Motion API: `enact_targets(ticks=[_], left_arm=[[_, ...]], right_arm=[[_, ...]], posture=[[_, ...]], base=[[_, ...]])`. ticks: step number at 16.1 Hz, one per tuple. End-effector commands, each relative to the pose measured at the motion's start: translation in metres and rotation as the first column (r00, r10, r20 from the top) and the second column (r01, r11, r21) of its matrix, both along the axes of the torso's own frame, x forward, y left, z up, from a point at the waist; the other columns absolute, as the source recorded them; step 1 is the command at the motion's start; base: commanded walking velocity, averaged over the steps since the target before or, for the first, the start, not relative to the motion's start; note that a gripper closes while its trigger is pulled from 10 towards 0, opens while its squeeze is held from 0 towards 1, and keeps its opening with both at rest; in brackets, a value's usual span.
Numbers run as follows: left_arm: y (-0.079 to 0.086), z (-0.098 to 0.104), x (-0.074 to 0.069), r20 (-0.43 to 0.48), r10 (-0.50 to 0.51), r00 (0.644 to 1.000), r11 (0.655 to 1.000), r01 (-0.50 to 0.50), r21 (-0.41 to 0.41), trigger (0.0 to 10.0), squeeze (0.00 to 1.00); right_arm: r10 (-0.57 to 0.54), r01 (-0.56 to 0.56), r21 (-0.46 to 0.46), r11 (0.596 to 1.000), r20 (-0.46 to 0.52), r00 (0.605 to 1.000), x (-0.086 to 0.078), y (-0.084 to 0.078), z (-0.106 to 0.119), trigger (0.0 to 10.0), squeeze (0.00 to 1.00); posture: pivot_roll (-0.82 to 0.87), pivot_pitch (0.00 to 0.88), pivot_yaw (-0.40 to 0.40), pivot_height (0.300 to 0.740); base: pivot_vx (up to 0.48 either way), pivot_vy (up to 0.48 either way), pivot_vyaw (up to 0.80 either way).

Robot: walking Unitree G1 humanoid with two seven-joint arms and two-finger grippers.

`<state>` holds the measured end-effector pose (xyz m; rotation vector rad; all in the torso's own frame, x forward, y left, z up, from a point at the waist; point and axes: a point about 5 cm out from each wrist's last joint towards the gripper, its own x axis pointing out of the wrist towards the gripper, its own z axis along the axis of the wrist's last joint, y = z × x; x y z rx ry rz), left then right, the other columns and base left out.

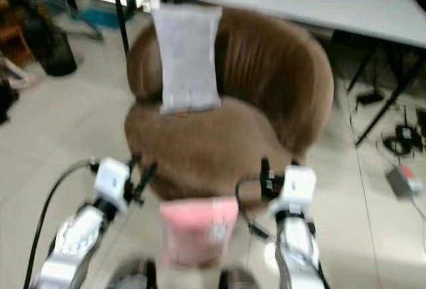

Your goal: Move the pillow to the sofa from floor

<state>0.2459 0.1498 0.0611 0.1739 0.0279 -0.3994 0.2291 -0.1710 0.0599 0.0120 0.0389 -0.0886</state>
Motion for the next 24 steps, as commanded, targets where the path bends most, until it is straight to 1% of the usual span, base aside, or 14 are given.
enact_targets(ticks=[1,3,4,6,10,15,24], left_arm=[[-0.002,0.004,0.0,0.026,0.004,1.0,1.0,-0.004,0.0,10.0,0.0],[-0.002,0.005,0.001,0.039,0.021,0.999,1.0,-0.021,0.003,10.0,0.0],[-0.002,0.006,0.003,0.052,0.025,0.998,1.0,-0.026,0.015,10.0,0.0],[-0.004,0.008,0.004,0.07,0.012,0.997,1.0,-0.013,0.012,10.0,0.0],[-0.008,0.007,0.008,0.074,0.004,0.997,1.0,-0.005,0.007,10.0,0.0],[-0.007,0.007,0.014,0.074,-0.001,0.997,1.0,0.0,0.011,10.0,0.0],[-0.009,0.005,0.017,0.076,-0.027,0.997,1.0,0.026,0.015,10.0,0.0]], right_arm=[[-0.023,0.023,0.007,1.0,-0.022,0.999,0.001,-0.006,-0.005,10.0,0.0],[0.005,-0.005,0.007,1.0,-0.034,0.999,0.006,-0.002,-0.007,10.0,0.0],[0.051,-0.051,0.002,0.999,-0.056,0.997,0.007,0.005,-0.01,10.0,0.0],[0.087,-0.089,-0.015,0.996,-0.096,0.992,0.006,0.01,-0.016,10.0,0.0],[0.096,-0.1,-0.027,0.995,-0.111,0.989,0.006,0.009,-0.019,10.0,0.0],[0.115,-0.121,-0.044,0.992,-0.128,0.985,0.005,0.01,-0.022,10.0,0.0],[0.117,-0.123,-0.042,0.991,-0.122,0.986,0.003,0.012,-0.022,10.0,0.0]], posture=[[0.08,0.044,-0.072,0.616],[0.09,0.045,-0.079,0.601],[0.09,0.045,-0.084,0.592],[0.09,0.046,-0.09,0.592],[0.08,0.051,-0.099,0.592],[0.07,0.055,-0.098,0.592],[0.07,0.044,-0.089,0.592]], base=[[0.0,0.0,0.0],[0.0,0.0,0.0],[0.0,0.0,0.0],[0.0,0.0,0.0],[0.4,0.0,0.0],[0.455,0.0,0.0],[0.455,0.0,0.0]])
